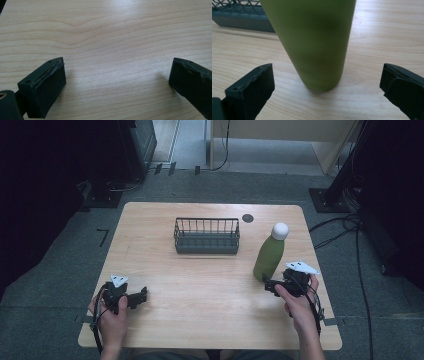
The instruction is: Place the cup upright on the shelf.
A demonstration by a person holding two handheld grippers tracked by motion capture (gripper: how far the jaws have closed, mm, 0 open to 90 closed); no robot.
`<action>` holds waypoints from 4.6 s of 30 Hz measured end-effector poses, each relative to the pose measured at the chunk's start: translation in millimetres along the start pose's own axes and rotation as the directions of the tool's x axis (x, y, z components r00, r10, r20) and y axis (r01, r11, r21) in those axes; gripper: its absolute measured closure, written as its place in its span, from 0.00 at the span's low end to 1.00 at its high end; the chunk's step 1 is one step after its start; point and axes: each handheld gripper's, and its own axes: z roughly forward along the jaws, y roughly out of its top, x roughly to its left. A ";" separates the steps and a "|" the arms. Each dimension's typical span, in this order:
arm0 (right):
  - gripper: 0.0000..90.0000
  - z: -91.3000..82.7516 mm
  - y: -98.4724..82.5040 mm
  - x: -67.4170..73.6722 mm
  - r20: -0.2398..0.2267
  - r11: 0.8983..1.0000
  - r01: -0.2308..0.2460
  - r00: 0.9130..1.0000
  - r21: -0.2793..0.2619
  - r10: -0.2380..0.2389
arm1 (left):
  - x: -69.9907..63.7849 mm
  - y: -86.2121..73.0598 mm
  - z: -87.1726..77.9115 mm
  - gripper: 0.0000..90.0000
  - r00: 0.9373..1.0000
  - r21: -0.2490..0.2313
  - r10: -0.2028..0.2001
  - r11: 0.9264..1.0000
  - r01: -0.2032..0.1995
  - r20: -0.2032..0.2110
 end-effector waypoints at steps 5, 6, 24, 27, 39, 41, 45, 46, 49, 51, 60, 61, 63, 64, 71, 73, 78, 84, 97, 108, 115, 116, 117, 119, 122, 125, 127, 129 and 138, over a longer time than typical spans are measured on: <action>0.00 1.8 7.2 4.8 0.000 1.000 0.000 1.000 -0.024 0.000 | 0.0 0.0 0.0 0.02 1.000 0.000 0.000 1.000 0.000 0.000; 0.01 2.1 8.5 5.9 0.001 1.000 0.000 1.000 -0.030 0.000 | 0.0 0.0 0.0 0.02 1.000 0.000 0.000 1.000 0.000 0.000; 0.14 7.4 29.6 18.0 0.016 0.995 -0.013 1.000 -0.095 0.015 | 0.0 0.0 0.0 0.02 1.000 0.000 0.000 1.000 0.000 0.000; 0.14 9.5 31.1 18.3 0.015 0.994 -0.019 1.000 -0.106 0.020 | 0.0 0.0 0.0 0.02 1.000 0.000 0.000 1.000 0.000 0.000; 0.18 13.8 37.9 17.9 0.013 0.990 -0.050 0.999 -0.134 0.052 | 0.0 0.0 0.0 0.02 1.000 0.000 0.000 1.000 0.000 0.000; 0.18 15.2 39.1 17.9 0.015 0.989 -0.052 0.998 -0.136 0.055 | 0.0 0.0 0.0 0.02 1.000 0.000 0.000 1.000 0.000 0.000; 0.17 16.8 41.7 18.2 0.011 0.988 -0.065 0.998 -0.141 0.067 | 0.0 0.0 0.0 0.02 1.000 0.000 0.000 1.000 0.000 0.000; 0.17 17.1 42.2 17.8 0.008 0.987 -0.067 0.998 -0.145 0.069 | 0.0 0.0 0.0 0.02 1.000 0.000 0.000 1.000 0.000 0.000; 0.17 17.6 43.8 17.5 0.002 0.986 -0.075 0.997 -0.149 0.076 | 0.0 0.0 0.0 0.02 1.000 0.000 0.000 1.000 0.000 0.000; 0.18 18.0 44.2 17.9 0.004 0.986 -0.072 0.997 -0.152 0.074 | 0.0 0.0 0.0 0.02 1.000 0.000 0.000 1.000 0.000 0.000; 0.22 14.4 44.1 23.3 0.058 0.987 0.010 0.998 -0.163 -0.001 | 0.0 0.0 0.0 0.02 1.000 0.000 0.000 1.000 0.000 0.000; 0.22 14.2 44.2 23.4 0.058 0.987 0.014 0.998 -0.162 -0.004 | 0.0 0.0 0.0 0.02 1.000 0.000 0.000 1.000 0.000 0.000; 0.23 13.9 44.8 23.4 0.053 0.987 0.016 0.999 -0.160 -0.007 | 0.0 0.0 0.0 0.02 1.000 0.000 0.000 1.000 0.000 0.000; 0.23 13.7 45.1 23.5 0.048 0.987 0.012 0.999 -0.159 -0.004 | 0.0 0.0 0.0 0.02 1.000 0.000 0.000 1.000 0.000 0.000; 0.23 12.6 51.0 33.1 0.002 0.986 0.013 1.000 -0.165 -0.013 | 0.0 0.0 0.0 0.02 1.000 0.000 0.000 1.000 0.000 0.000; 0.23 12.5 53.5 37.0 -0.009 0.986 0.016 1.000 -0.167 -0.018 | 0.0 0.0 0.0 0.02 1.000 0.000 0.000 1.000 0.000 0.000; 0.23 12.1 61.1 46.8 -0.035 0.984 0.016 0.999 -0.177 -0.023 | 0.0 0.0 0.0 0.02 1.000 0.000 -0.001 1.000 0.001 0.000; 0.23 11.9 73.9 62.0 -0.064 0.981 0.044 0.996 -0.188 -0.056 | 0.0 0.0 0.0 0.02 1.000 0.000 -0.001 1.000 0.001 0.000; 0.23 10.5 103.8 96.3 -0.124 0.969 0.068 0.987 -0.239 -0.099 | 0.0 0.0 0.0 0.02 1.000 0.000 -0.001 1.000 0.001 0.000; 0.23 10.0 125.7 111.3 -0.145 0.934 0.050 0.984 -0.354 -0.108 | 0.0 0.0 0.1 0.02 1.000 -0.001 -0.001 1.000 0.001 0.000; 0.23 15.3 146.3 112.6 -0.136 0.914 0.023 0.987 -0.405 -0.085 | 0.0 0.0 0.1 0.02 1.000 -0.001 -0.001 1.000 0.001 0.000; 0.23 16.6 149.5 112.9 -0.138 0.913 0.014 0.987 -0.408 -0.077 | 0.0 0.0 0.1 0.02 1.000 -0.001 -0.001 1.000 0.001 0.000; 0.23 18.9 153.4 113.3 -0.139 0.911 0.009 0.988 -0.413 -0.073 | 0.0 0.0 0.1 0.02 1.000 -0.001 -0.001 1.000 0.001 0.000; 0.23 23.8 158.9 114.2 -0.131 0.905 0.008 0.989 -0.425 -0.070 | 0.0 0.0 0.1 0.02 1.000 -0.001 -0.001 1.000 0.001 0.000; 0.23 32.6 164.6 115.6 -0.120 0.901 0.004 0.991 -0.433 -0.062 | 0.0 0.0 0.0 0.02 1.000 -0.001 -0.001 1.000 0.001 0.000; 0.23 44.0 168.3 117.3 -0.107 0.900 0.014 0.992 -0.436 -0.068 | 0.0 0.0 0.1 0.02 1.000 -0.002 -0.001 1.000 0.001 0.000; 0.23 52.7 169.3 119.2 -0.087 0.901 0.031 0.993 -0.432 -0.076 | 0.1 0.0 0.1 0.02 1.000 -0.001 0.000 1.000 0.000 0.001; 0.23 59.8 169.1 120.0 -0.073 0.905 0.039 0.994 -0.423 -0.077 | 0.0 0.0 0.0 0.02 1.000 0.000 -0.001 1.000 0.001 0.000; 0.23 83.3 161.9 120.2 -0.030 0.915 0.075 0.995 -0.397 -0.095 | 0.1 0.0 0.0 0.02 1.000 0.000 0.000 1.000 0.000 0.001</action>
